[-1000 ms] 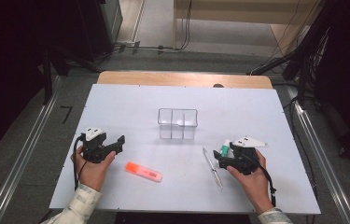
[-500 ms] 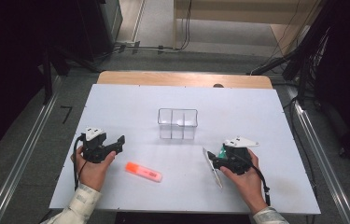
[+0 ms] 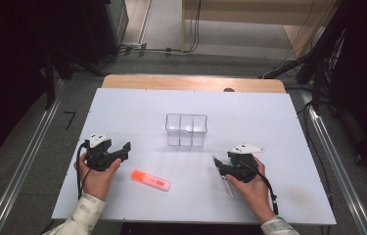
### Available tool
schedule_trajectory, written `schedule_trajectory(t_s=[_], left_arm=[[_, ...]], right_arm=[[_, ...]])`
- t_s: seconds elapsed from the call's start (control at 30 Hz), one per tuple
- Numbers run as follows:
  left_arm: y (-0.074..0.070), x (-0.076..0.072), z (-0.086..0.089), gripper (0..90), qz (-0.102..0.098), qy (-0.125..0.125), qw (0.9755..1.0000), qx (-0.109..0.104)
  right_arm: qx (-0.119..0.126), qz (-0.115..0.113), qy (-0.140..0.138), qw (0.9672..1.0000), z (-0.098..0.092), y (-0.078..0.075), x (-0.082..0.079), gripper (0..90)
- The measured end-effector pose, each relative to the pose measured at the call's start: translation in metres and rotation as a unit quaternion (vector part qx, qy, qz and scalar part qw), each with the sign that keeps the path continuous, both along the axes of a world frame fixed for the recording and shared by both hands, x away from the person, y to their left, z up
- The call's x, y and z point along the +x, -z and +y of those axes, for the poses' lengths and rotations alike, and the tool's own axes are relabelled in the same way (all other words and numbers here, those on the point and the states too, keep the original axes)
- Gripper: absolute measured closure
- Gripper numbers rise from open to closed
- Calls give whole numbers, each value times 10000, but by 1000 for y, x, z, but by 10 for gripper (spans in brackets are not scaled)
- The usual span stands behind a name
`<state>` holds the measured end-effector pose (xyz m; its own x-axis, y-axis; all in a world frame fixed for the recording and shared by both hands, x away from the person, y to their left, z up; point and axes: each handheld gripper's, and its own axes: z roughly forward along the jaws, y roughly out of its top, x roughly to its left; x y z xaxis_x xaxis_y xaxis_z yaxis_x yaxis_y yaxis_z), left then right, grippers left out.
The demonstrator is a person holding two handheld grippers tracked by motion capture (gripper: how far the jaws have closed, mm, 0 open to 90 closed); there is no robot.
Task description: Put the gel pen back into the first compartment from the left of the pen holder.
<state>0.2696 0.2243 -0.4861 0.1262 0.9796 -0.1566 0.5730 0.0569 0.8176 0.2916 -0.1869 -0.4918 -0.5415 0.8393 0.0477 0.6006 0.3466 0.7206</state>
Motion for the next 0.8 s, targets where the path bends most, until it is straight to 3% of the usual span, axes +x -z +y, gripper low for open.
schedule_trajectory(t_s=[0.8], left_arm=[[-1, 0, 1, 259, 2, 16, 10000, -19]], right_arm=[[-257, 189, -19, 9995, 17, 9, 3, 597]])
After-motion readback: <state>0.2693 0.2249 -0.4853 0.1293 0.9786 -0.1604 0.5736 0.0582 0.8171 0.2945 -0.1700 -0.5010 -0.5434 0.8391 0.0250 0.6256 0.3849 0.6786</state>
